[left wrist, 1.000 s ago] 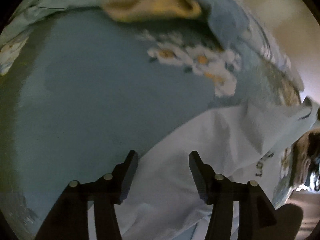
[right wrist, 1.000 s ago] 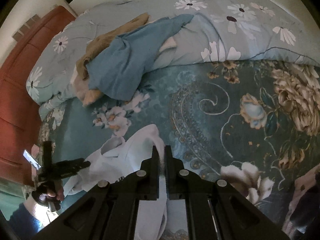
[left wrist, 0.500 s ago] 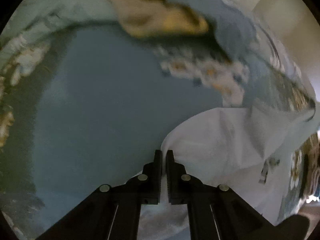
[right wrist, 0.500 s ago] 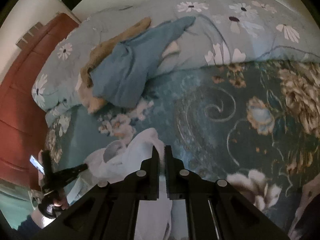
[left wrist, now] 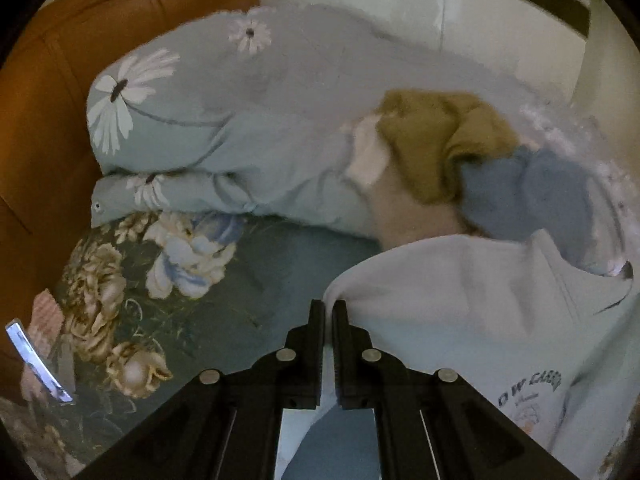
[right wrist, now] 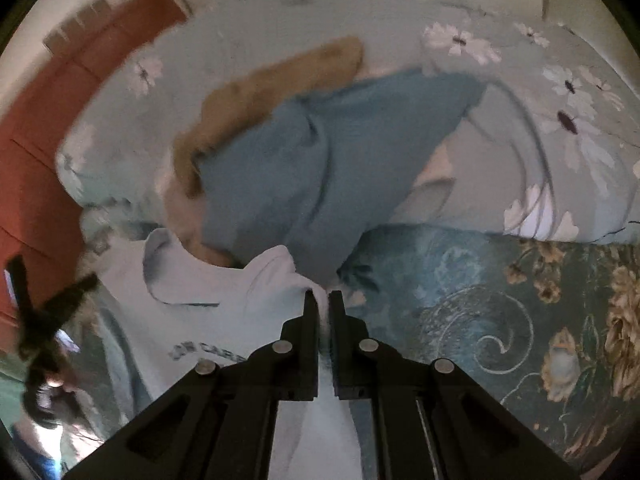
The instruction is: Fold clothes
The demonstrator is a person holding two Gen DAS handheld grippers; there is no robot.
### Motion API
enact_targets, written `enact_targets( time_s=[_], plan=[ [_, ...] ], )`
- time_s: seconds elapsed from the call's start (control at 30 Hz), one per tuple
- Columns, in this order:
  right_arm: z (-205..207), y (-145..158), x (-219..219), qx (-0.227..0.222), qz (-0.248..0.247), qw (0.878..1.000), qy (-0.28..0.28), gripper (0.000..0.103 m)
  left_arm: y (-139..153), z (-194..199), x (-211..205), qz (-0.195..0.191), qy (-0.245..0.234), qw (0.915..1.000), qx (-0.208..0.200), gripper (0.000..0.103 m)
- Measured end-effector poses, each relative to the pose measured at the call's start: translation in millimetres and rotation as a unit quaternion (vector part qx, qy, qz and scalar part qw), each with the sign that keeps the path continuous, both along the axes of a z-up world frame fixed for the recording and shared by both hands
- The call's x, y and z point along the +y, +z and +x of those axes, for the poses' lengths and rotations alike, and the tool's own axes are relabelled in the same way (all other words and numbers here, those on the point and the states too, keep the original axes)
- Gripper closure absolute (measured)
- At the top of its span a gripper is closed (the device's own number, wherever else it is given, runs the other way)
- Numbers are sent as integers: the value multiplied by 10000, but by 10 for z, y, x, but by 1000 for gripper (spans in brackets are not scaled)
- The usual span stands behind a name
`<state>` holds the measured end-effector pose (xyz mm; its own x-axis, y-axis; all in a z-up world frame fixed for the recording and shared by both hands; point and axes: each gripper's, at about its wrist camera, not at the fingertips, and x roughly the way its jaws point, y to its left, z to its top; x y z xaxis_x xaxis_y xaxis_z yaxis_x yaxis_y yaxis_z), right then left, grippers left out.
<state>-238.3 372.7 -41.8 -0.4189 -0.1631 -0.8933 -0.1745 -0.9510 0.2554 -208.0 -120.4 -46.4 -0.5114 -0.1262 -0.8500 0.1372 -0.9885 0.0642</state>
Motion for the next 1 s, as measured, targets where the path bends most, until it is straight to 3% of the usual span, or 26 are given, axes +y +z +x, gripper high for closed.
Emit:
enact_targets(
  time_s=[0.1,0.3,0.37,0.4,0.43,0.5,0.57,0.6,0.67,0.73,1.0],
  plan=[
    [-31,-274,-27,-294,-32,9995,-93,98,-233,-71,-31,20,160,9993,-343,98],
    [25,-527,-24,-518,7,9987,-35,97,-589,-41,-73,654,605,9937,-682,96],
    [41,-538,3,-520,11,9986,-17,92,-659,-38,-57,864,613,9915,-755,96],
    [51,-536,21,-517,6,9987,-30,83,-679,-38,-51,972,603,9903,-792,95],
    [63,-532,40,-513,0,9987,-43,72,-685,-32,-35,1106,583,9885,-847,91],
    [123,-504,80,-495,-14,9987,-80,65,-725,-13,-6,1460,542,9827,-1003,57],
    [240,-465,129,-424,-53,9990,-128,64,-723,34,31,1702,503,9784,-1059,45],
    [316,-441,158,-385,-92,9991,-155,64,-704,84,57,1752,498,9776,-1053,44],
    [554,-422,233,-295,-271,9990,-205,62,-651,235,112,1769,509,9776,-1020,42],
    [840,-511,293,-481,-511,9972,-255,59,-606,485,161,1827,549,9767,-984,38],
    [1833,-1047,305,-1522,-1302,9788,-429,59,-835,1715,291,2033,466,9688,-1336,36]
  ],
)
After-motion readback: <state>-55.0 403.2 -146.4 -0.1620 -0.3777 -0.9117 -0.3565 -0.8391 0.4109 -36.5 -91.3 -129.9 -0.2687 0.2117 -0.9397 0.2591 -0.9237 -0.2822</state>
